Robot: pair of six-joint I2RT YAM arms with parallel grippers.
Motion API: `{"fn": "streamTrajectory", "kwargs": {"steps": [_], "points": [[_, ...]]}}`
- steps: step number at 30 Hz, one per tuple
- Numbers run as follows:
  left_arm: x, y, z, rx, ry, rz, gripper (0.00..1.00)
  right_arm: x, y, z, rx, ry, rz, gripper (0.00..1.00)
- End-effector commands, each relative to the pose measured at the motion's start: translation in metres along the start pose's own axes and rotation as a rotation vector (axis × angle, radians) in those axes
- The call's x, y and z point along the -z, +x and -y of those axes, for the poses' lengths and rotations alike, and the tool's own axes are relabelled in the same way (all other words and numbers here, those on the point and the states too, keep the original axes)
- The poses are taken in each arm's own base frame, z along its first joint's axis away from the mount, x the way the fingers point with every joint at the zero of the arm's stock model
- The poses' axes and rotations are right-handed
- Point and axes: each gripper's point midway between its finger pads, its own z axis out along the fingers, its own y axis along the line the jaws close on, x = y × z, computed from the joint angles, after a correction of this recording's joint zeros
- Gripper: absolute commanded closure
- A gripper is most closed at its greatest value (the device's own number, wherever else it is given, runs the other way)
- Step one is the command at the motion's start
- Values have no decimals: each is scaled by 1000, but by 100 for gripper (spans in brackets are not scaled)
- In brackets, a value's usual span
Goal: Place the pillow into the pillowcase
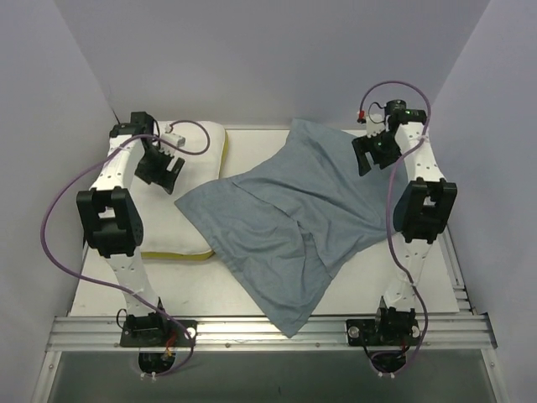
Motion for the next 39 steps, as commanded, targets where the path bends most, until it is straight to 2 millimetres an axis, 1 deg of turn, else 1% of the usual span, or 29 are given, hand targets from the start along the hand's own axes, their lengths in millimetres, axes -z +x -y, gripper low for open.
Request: {"fn": "streamTrajectory", "kwargs": {"steps": [1,2,3,4,5,7,9,11,12,13,15,17,18,19,20,22,23,24,25,26,27,28,29,30,32,33,34,35,39], "points": [[11,17,34,123,101,-1,14,-51,1,11,38,20,-87,25],[6,34,40,147,114,-40,14,-69,2,19,38,46,-116,27],[5,40,43,152,121,-52,15,-80,-2,30,34,92,-110,29],[4,46,45,147,128,-61,16,-97,4,39,26,123,-144,31],[4,59,48,151,132,-85,16,-98,8,65,10,267,-178,33],[5,69,49,149,130,-102,16,-109,24,85,0,356,-249,36],[6,79,47,146,113,-126,16,-106,43,105,1,427,-319,38],[4,85,43,152,107,-136,16,-99,49,120,-24,464,-329,42],[2,91,38,162,94,-156,16,-89,58,135,-30,496,-353,45],[-1,93,35,169,86,-163,17,-85,65,139,-13,501,-382,46],[-7,94,27,180,74,-173,17,-72,94,147,13,495,-484,47],[-14,95,16,191,59,-181,17,-62,132,140,67,413,-597,47],[-16,94,13,192,57,-181,18,-58,145,136,76,373,-618,50],[-14,87,6,199,53,-157,17,-47,169,130,81,321,-657,51],[-16,86,4,202,58,-155,17,-39,181,123,92,277,-685,52],[-13,81,-3,210,50,-134,17,-19,192,112,83,227,-669,54],[-9,75,-10,211,48,-106,16,-10,200,100,95,173,-687,54],[-6,74,-11,211,53,-96,16,-4,198,94,95,150,-667,53],[-3,71,-13,212,55,-80,15,11,187,87,87,147,-606,50],[4,65,-13,206,68,-44,15,14,166,76,57,112,-496,45],[6,64,-11,200,79,-34,14,20,149,71,39,108,-423,32],[10,62,-8,183,94,-20,13,25,130,59,42,80,-345,26],[14,57,2,177,140,14,13,28,99,47,72,71,-259,21],[17,59,10,169,174,14,12,28,83,33,64,55,-217,16],[20,60,25,139,229,19,11,19,59,15,97,35,-184,14],[19,65,40,128,280,-2,11,14,36,-9,139,8,-151,14],[17,69,45,119,295,-14,11,1,32,-19,150,-17,-166,14],[14,76,55,116,319,-41,11,-10,20,-41,196,-42,-162,15],[10,91,74,100,357,-101,10,-49,3,-73,273,-76,-177,19]]}}
